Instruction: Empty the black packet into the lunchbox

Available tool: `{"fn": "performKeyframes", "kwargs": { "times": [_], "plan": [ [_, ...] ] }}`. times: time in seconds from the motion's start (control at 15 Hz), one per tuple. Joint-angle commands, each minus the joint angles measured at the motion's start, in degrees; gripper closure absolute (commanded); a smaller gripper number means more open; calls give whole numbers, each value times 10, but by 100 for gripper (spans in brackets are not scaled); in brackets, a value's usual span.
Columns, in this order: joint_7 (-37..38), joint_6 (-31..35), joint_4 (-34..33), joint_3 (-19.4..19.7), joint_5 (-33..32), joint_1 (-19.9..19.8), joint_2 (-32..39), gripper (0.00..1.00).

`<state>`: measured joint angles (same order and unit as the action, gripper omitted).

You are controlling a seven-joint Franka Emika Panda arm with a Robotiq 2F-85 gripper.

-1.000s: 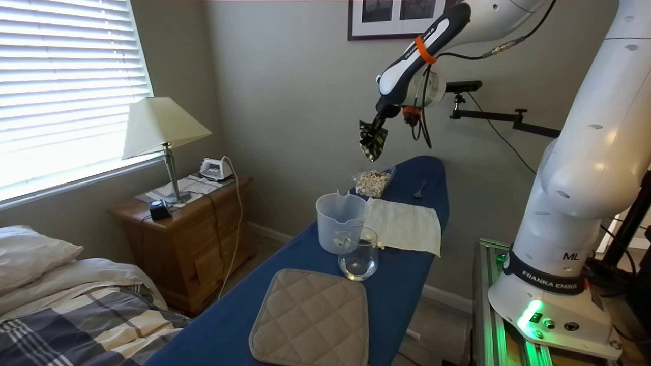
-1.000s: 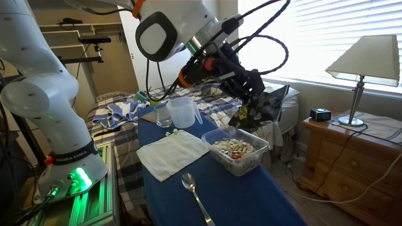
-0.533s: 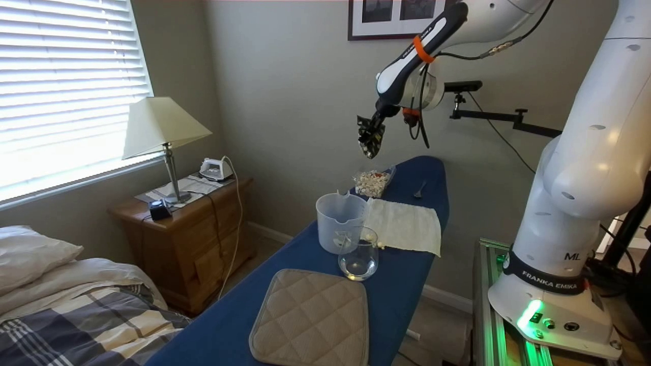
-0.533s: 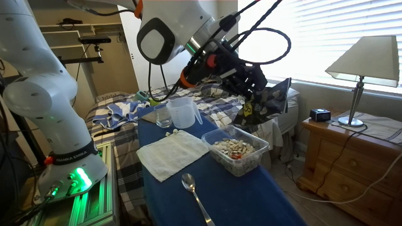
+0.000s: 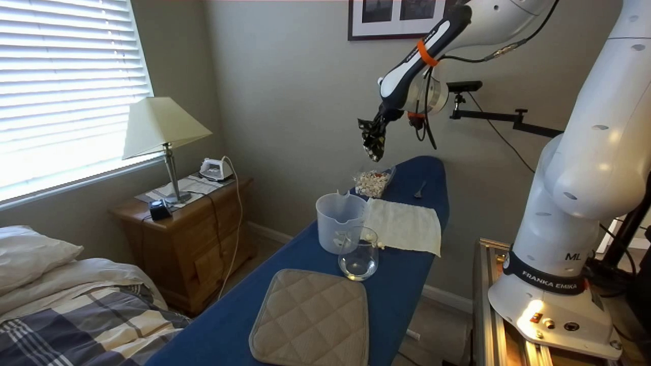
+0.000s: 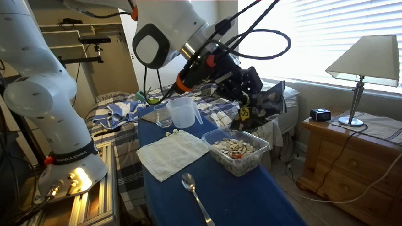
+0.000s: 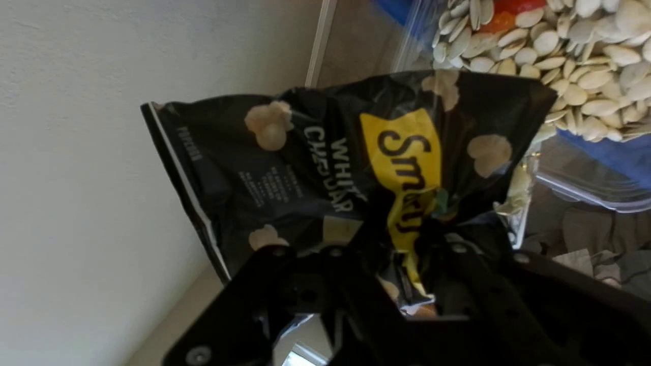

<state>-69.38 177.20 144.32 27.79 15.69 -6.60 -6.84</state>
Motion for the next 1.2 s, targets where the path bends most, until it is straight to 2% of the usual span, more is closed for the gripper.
{"fn": "performKeyframes", "kwargs": {
  "times": [0.0,0.13,0.4,0.67,0.8,0.93,1.0,1.07,1.13],
  "plan": [
    [-55,36,36,26,38,38,-38,95],
    [-78,74,52,49,56,79,-60,95],
    [-59,123,72,103,42,137,-76,95],
    [-42,151,74,146,36,161,-61,95],
    [-49,165,76,180,19,188,-69,95],
    [-20,173,73,173,50,174,-36,95],
    [-18,175,77,194,34,195,-56,95],
    [-8,176,74,186,46,183,-36,95],
    [-8,175,78,205,31,204,-57,95]
  ]
}}
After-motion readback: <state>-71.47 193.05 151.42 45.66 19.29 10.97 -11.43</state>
